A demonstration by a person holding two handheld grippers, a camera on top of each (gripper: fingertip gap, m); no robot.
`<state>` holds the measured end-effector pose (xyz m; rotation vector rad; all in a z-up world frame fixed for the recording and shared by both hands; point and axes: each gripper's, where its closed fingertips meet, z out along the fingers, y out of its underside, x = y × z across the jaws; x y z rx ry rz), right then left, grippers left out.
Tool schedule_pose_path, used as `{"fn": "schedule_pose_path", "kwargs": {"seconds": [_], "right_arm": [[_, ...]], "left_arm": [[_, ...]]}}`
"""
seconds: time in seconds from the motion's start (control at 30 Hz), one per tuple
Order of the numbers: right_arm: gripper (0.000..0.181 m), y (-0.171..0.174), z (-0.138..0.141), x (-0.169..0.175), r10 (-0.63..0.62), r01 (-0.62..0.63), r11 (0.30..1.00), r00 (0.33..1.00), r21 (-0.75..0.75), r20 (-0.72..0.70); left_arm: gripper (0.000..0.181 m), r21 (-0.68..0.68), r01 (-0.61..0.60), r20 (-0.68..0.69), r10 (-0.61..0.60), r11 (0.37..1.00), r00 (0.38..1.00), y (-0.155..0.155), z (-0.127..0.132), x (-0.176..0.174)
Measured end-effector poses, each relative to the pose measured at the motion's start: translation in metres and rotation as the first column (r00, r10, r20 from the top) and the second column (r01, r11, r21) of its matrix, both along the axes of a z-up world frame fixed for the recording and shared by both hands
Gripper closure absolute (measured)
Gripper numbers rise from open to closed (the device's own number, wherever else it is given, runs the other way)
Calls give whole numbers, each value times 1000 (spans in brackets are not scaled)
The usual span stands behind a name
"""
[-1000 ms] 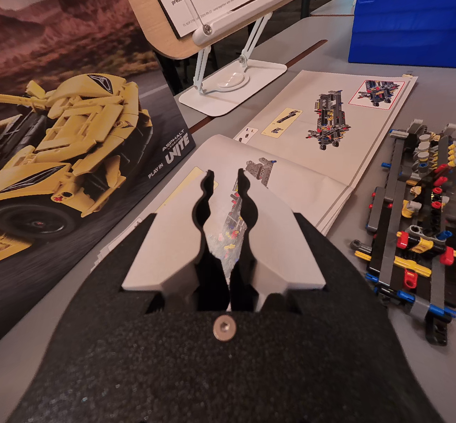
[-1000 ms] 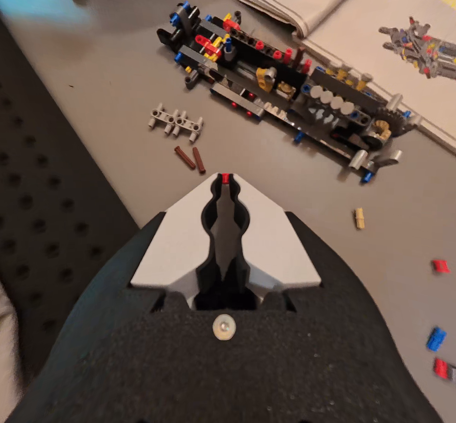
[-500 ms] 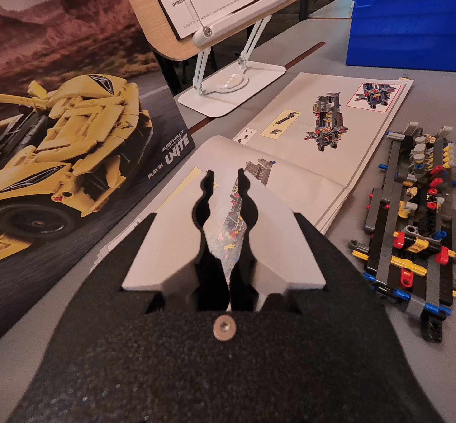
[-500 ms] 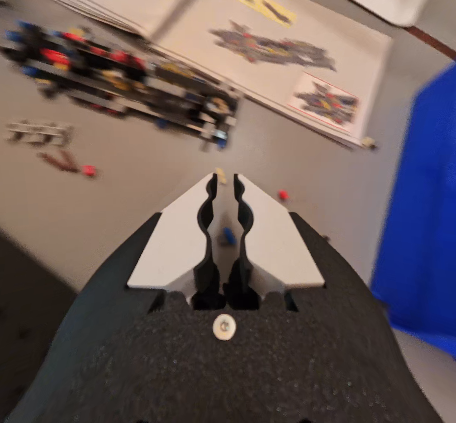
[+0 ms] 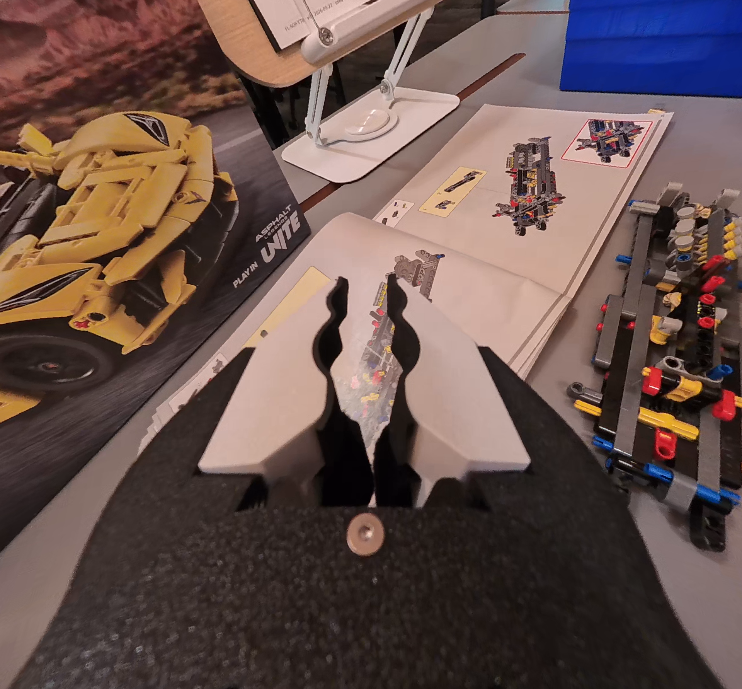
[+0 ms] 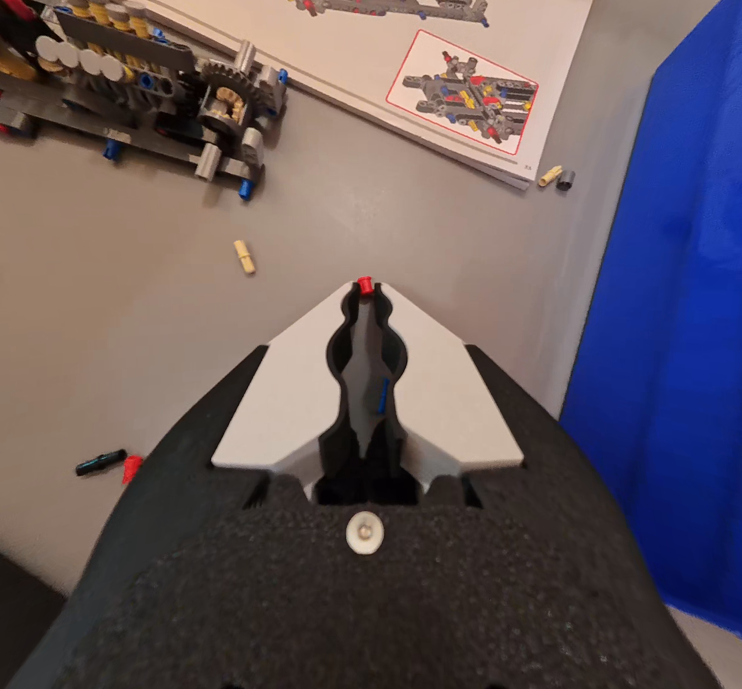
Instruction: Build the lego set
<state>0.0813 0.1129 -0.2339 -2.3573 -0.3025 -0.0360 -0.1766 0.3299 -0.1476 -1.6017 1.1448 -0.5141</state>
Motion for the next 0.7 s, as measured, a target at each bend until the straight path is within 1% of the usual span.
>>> {"fn": "schedule_pose_path", "kwargs": {"seconds": [0.07, 0.1, 0.2, 0.27, 0.33, 0.4, 0.47, 0.53, 0.7], "right_arm": [[176, 2, 8, -11, 27, -26, 999, 999, 21, -28], [176, 3, 16, -23, 58, -55, 997, 996, 45, -61], [176, 5, 38, -78, 193, -176, 979, 963, 107, -189], [176, -1, 36, -119, 295, -282, 956, 924, 84, -245], [176, -6, 24, -147, 350, -350, 936, 911, 38, -220], [176, -6, 14, -157, 362, -364, 931, 919, 15, -158], [176, -4, 10, -162, 346, -348, 937, 927, 12, -147], [176, -7, 3, -168, 353, -364, 931, 918, -34, -180], [176, -6, -2, -168, 363, -370, 929, 923, -30, -127]], "left_arm": [[163, 12, -12, -10, 12, 1000, 1000, 4, 1, -4], [163, 20, -27, -9, 28, 999, 1000, 8, 3, -9], [163, 15, -108, 14, 108, 994, 994, 27, 10, -29], [164, -10, -228, 3, 228, 974, 974, 49, 9, -53], [164, -31, -341, -18, 341, 939, 940, 68, 5, -78], [164, -40, -421, -57, 419, 906, 906, 81, -1, -98], [164, -78, -459, -84, 453, 885, 887, 86, -9, -110], [164, -120, -474, -104, 464, 872, 880, 89, -16, -116], [164, -155, -484, -123, 470, 861, 874, 91, -24, -120]]}}
